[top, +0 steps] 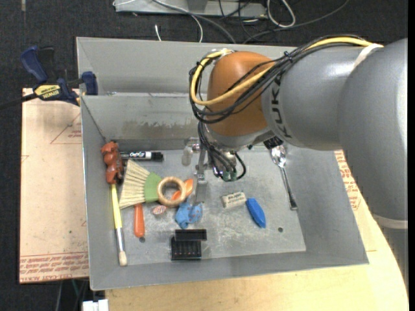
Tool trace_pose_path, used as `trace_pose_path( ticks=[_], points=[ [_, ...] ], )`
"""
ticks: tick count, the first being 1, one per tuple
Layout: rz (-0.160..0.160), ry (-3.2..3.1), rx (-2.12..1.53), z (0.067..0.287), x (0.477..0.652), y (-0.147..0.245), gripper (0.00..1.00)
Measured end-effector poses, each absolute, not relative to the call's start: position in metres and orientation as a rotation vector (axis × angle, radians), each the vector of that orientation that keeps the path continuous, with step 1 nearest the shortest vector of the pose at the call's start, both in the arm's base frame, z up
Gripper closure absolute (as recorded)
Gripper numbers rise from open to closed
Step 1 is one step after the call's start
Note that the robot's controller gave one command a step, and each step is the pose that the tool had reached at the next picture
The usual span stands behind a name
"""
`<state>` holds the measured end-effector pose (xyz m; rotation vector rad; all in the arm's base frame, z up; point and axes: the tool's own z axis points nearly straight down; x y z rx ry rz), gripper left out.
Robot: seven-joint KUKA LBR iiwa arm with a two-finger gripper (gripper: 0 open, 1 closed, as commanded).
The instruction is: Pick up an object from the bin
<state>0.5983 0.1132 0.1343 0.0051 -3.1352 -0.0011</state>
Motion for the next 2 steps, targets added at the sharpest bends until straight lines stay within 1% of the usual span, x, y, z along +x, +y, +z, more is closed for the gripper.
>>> trace_pose_path(
  ticks=[1, 2],
  points=[
    [-0.002, -3.143, 0.001, 0.139, 0.6, 0.113, 0.0],
    [-0.004, -3.139, 0.216, 0.088, 0.595, 0.115, 0.0]
  ],
)
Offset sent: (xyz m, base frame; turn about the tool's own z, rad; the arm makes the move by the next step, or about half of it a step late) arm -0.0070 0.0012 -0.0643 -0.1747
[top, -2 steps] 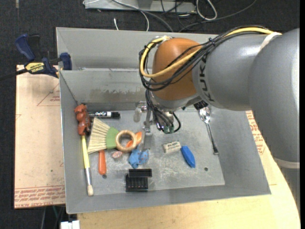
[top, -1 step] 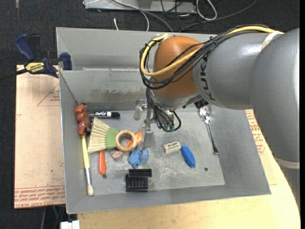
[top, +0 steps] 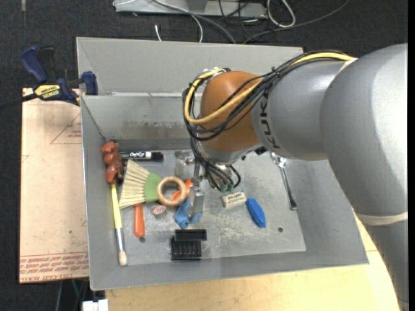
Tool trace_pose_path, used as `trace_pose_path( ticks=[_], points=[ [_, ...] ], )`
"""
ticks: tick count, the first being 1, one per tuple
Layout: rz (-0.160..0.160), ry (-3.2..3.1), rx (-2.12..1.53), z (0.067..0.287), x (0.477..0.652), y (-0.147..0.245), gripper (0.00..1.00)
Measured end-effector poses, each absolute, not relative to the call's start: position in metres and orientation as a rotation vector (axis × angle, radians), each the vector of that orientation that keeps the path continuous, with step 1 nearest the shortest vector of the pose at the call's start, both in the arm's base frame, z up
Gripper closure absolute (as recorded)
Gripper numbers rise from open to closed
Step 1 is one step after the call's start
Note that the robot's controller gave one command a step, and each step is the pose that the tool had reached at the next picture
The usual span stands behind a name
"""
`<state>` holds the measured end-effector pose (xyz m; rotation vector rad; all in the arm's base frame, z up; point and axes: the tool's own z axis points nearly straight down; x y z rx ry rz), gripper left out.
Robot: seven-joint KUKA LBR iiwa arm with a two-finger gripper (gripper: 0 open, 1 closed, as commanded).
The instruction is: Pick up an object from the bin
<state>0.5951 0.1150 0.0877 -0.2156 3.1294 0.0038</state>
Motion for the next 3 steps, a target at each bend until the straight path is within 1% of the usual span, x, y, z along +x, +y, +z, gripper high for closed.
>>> trace_pose_path(
  ticks=[1, 2, 3],
  points=[
    [0.004, 3.134, -0.238, 0.122, 0.588, 0.118, 0.0],
    [0.006, 3.128, -0.245, 0.111, 0.591, 0.118, 0.0],
    [0.004, 3.065, -0.663, 0.076, 0.589, 0.118, 0.0]
  ],
)
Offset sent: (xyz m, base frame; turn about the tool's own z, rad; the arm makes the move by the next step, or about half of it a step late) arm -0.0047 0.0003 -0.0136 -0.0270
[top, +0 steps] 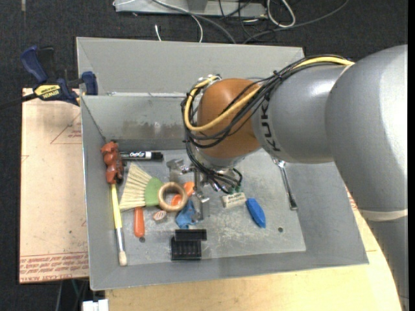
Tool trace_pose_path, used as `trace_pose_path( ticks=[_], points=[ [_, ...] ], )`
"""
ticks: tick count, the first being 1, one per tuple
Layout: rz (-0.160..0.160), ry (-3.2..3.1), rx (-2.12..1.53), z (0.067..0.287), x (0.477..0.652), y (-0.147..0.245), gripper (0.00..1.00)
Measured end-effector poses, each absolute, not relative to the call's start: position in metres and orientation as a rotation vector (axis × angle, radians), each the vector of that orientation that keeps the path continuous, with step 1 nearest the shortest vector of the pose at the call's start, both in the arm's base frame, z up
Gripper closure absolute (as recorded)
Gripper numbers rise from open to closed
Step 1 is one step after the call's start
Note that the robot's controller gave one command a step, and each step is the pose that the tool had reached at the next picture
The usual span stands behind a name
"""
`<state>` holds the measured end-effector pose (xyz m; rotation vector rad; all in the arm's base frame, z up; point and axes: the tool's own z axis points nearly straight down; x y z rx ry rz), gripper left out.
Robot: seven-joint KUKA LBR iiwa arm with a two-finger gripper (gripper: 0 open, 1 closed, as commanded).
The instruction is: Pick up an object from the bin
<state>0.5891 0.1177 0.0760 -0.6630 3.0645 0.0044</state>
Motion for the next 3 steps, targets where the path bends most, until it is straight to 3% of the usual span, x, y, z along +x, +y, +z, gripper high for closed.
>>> trace_pose_path(
  ticks=[1, 3],
  points=[
    [0.005, 3.108, -0.462, 0.0701, 0.5859, 0.1347, 1.0],
    [0.006, 3.108, -0.46, 0.0705, 0.5861, 0.1344, 1.0]
  ],
)
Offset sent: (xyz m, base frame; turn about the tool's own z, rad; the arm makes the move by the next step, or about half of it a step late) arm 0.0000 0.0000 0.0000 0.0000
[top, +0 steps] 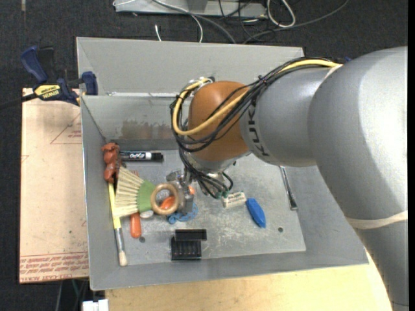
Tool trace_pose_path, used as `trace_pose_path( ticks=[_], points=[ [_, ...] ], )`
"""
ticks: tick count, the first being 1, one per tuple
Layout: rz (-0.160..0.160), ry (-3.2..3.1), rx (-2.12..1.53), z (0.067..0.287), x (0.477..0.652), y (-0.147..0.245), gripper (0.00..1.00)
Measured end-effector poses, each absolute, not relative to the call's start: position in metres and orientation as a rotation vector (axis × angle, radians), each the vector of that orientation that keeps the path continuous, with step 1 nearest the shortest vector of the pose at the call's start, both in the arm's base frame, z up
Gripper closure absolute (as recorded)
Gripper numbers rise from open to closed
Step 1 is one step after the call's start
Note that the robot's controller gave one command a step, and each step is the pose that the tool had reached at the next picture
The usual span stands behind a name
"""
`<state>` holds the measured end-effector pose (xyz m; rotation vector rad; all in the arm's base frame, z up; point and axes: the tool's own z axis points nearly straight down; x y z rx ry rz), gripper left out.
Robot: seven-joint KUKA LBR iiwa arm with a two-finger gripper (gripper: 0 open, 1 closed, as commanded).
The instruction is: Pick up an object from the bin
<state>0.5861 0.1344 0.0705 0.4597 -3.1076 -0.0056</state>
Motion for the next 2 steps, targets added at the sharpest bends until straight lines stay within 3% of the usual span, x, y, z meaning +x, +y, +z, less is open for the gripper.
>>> trace_pose_path(
  ticks=[1, 2],
  points=[
    [-0.004, -3.098, 0.457, 0.084, 0.583, 0.134, 1.0],
    [-0.006, -3.111, 0.459, 0.117, 0.587, 0.135, 1.0]
  ],
)
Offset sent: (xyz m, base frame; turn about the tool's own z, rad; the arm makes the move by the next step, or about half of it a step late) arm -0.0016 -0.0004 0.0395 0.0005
